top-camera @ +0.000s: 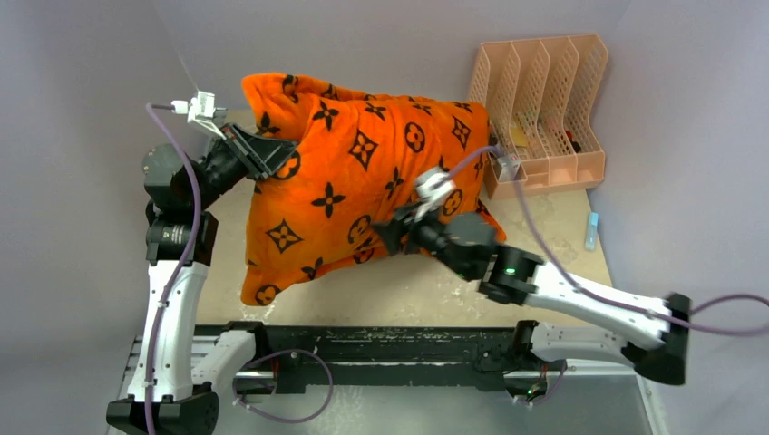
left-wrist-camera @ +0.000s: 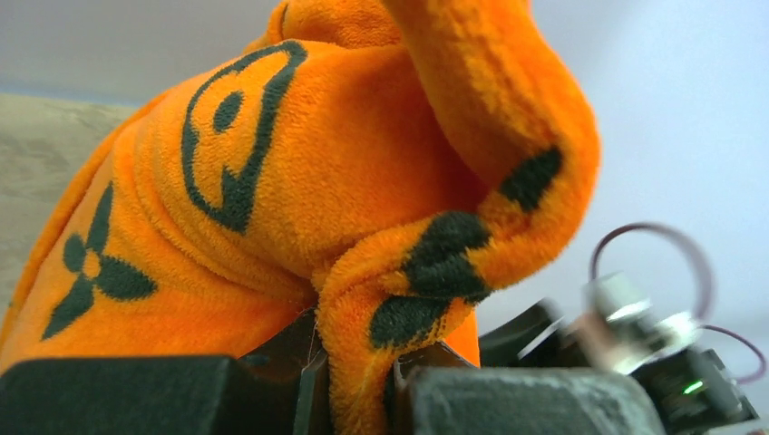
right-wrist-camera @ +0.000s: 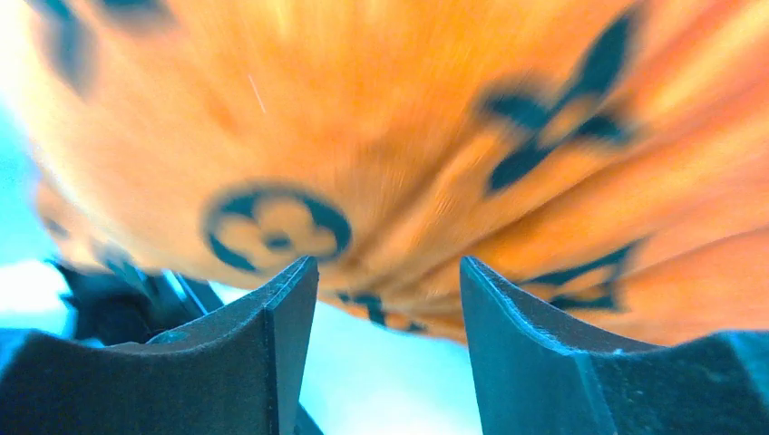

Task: Remove the pillowcase from the pillow
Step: Turn over the pillow at the center of the board.

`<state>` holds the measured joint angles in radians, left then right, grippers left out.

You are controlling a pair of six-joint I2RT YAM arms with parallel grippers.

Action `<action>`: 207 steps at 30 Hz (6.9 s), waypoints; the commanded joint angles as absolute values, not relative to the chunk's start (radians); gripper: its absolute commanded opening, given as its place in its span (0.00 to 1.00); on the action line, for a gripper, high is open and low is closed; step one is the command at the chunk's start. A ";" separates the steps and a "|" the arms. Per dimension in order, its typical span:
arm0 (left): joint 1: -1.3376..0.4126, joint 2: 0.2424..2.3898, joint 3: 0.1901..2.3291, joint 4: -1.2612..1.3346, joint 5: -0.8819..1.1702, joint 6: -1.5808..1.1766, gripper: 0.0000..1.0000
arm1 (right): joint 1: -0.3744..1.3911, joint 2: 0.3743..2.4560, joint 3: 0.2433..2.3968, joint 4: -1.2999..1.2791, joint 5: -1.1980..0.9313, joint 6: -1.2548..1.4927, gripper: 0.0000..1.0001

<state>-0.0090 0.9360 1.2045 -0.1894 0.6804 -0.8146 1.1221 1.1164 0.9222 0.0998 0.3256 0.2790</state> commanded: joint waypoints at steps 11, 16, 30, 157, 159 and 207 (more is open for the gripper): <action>-0.253 0.927 1.139 -0.085 0.941 -0.773 0.00 | 0.938 1.043 1.237 -0.334 0.654 0.376 0.72; -0.393 0.924 1.075 -0.334 0.813 -0.597 0.00 | 0.908 1.081 1.357 -0.380 0.653 0.316 0.87; -0.730 0.918 0.873 -0.443 0.551 -0.527 0.00 | 0.907 0.984 1.384 -0.343 0.601 0.185 0.89; -0.969 0.959 0.712 -0.318 -0.274 -1.209 0.00 | 0.849 1.035 1.073 -0.450 0.227 0.456 0.00; -0.878 0.977 0.778 -0.350 -0.243 -1.132 0.00 | 0.849 1.035 1.157 -0.424 0.237 0.409 0.00; -0.568 1.097 0.842 -0.374 -0.121 -0.960 0.34 | 0.962 1.441 1.366 -0.476 0.047 0.541 0.76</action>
<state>-0.5808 1.1324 0.8444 -0.3126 -0.1356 -0.9371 0.9115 1.3952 1.4193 -0.4904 -0.0555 0.4297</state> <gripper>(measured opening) 0.167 0.737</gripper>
